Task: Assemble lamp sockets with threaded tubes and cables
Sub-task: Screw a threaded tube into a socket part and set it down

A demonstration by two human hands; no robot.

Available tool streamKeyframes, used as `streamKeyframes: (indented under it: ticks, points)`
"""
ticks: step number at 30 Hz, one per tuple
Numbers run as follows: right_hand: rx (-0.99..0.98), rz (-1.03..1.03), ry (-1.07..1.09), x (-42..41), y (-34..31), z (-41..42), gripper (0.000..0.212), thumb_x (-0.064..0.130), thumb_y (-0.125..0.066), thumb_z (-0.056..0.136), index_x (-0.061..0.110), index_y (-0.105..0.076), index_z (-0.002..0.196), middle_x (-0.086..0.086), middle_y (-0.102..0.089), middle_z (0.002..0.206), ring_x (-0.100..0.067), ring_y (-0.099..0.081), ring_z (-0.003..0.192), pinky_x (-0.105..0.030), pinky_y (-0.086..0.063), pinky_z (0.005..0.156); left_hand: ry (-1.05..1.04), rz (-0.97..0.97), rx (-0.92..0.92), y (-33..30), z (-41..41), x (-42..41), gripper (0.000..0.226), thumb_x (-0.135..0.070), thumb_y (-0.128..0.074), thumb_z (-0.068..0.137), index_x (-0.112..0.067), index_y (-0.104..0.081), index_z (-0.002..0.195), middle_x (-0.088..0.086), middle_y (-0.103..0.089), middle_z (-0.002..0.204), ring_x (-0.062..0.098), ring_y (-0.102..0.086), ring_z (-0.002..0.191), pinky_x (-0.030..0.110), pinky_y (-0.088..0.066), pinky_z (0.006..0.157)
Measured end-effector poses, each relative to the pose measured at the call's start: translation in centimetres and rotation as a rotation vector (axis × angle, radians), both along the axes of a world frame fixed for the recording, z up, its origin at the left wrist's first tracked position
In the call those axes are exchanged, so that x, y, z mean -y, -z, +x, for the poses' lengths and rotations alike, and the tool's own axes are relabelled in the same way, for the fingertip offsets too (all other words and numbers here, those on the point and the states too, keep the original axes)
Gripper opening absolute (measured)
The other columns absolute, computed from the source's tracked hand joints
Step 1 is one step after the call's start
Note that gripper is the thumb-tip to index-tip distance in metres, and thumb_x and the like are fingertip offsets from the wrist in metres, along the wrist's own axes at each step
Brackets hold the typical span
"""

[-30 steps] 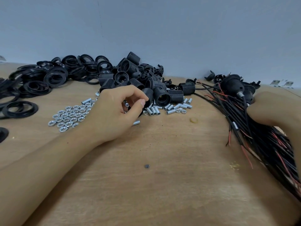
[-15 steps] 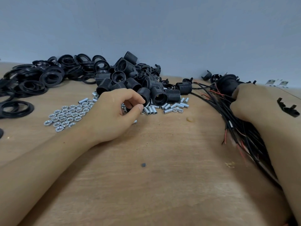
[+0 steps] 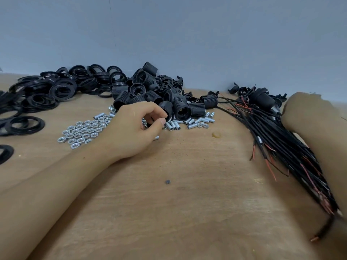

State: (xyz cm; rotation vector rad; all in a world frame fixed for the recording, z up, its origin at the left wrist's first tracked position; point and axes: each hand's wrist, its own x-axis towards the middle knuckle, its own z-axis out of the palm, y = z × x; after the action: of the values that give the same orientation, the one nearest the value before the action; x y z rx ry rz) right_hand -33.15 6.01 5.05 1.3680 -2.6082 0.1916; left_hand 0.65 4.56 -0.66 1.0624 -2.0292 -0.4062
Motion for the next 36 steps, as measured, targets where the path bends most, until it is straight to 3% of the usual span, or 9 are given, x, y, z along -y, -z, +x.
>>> streamKeyframes:
  ticks: [4,5,8,13,20,25,28,34,36]
  points:
    - [-0.076,-0.105,-0.129,0.1,-0.5,3.4,0.011,0.002,-0.057,0.081,0.005,-0.047,0.077,-0.018,-0.044,0.081,-0.044,-0.055,0.088,-0.038,-0.037,0.069,-0.068,-0.062,0.067,0.1,0.3,0.5,0.013,-0.017,-0.068,0.089,-0.027,-0.069,0.097,-0.013,-0.063,0.093,0.003,-0.057,0.084,0.009,-0.04,0.068]
    - [-0.077,-0.11,-0.184,0.4,-0.6,4.6,0.004,0.002,-0.055,0.08,0.005,-0.052,0.079,-0.017,-0.046,0.082,-0.042,-0.054,0.083,-0.037,-0.039,0.069,-0.091,-0.072,0.087,0.2,0.3,0.6,0.014,-0.017,-0.069,0.088,-0.027,-0.069,0.098,-0.01,-0.061,0.096,0.005,-0.056,0.085,0.012,-0.04,0.073]
    - [-0.02,-0.102,-0.458,1.4,-0.1,8.6,0.022,0.01,-0.054,0.086,0.015,-0.069,0.1,-0.014,-0.062,0.096,-0.038,-0.06,0.091,-0.035,-0.048,0.075,-0.165,-0.066,0.133,0.1,0.6,0.7,0.019,-0.02,-0.073,0.085,-0.028,-0.067,0.101,-0.008,-0.055,0.1,0.008,-0.055,0.084,0.019,-0.042,0.078]
    - [0.031,-0.003,-0.891,1.6,3.6,12.3,0.023,0.024,-0.047,0.093,0.031,-0.067,0.103,0.004,-0.064,0.111,-0.024,-0.062,0.096,-0.043,-0.052,0.085,-0.244,-0.078,0.128,-0.1,0.7,0.9,0.019,-0.014,-0.071,0.084,-0.03,-0.065,0.092,-0.009,-0.057,0.094,0.009,-0.057,0.087,0.024,-0.042,0.079]
    - [0.056,-0.036,-0.952,2.0,4.3,12.1,0.012,0.035,-0.058,0.091,0.035,-0.066,0.101,0.01,-0.059,0.1,-0.022,-0.062,0.086,-0.044,-0.053,0.077,-0.381,-0.033,0.141,0.1,1.2,1.3,0.015,-0.022,-0.067,0.087,-0.036,-0.06,0.089,-0.018,-0.061,0.078,0.007,-0.058,0.073,0.031,-0.048,0.067]
    - [0.042,-0.028,-0.937,1.4,3.9,12.8,0.015,0.028,-0.052,0.094,0.032,-0.067,0.097,0.009,-0.059,0.098,-0.022,-0.061,0.089,-0.042,-0.053,0.079,-0.524,0.013,0.002,-0.2,1.6,1.8,0.009,-0.023,-0.062,0.088,-0.03,-0.061,0.094,-0.02,-0.065,0.07,-0.002,-0.058,0.069,0.019,-0.04,0.061]
    - [0.073,-0.013,-0.94,1.1,3.7,12.9,0.023,0.023,-0.051,0.094,0.034,-0.068,0.106,0.008,-0.059,0.107,-0.02,-0.06,0.098,-0.038,-0.051,0.083,-0.462,0.072,-0.11,-0.7,1.9,2.0,0.018,-0.018,-0.06,0.089,-0.027,-0.058,0.104,-0.02,-0.069,0.076,-0.002,-0.063,0.069,0.017,-0.046,0.069]
    - [0.067,0.039,-0.898,0.7,3.5,13.3,0.028,0.017,-0.047,0.098,0.027,-0.066,0.116,0.002,-0.055,0.115,-0.022,-0.053,0.105,-0.03,-0.04,0.076,-0.455,-0.066,0.204,-0.3,2.2,1.9,0.017,-0.029,-0.068,0.088,-0.025,-0.065,0.104,-0.005,-0.059,0.109,0.015,-0.06,0.093,0.03,-0.043,0.081]
    - [0.071,0.041,-0.891,0.6,3.4,13.3,0.023,0.023,-0.048,0.1,0.027,-0.065,0.114,0.004,-0.054,0.114,-0.019,-0.053,0.102,-0.027,-0.033,0.072,-0.412,-0.152,0.22,-0.5,2.4,1.9,0.017,-0.025,-0.071,0.087,-0.023,-0.068,0.104,-0.005,-0.061,0.106,0.018,-0.057,0.098,0.032,-0.043,0.083]
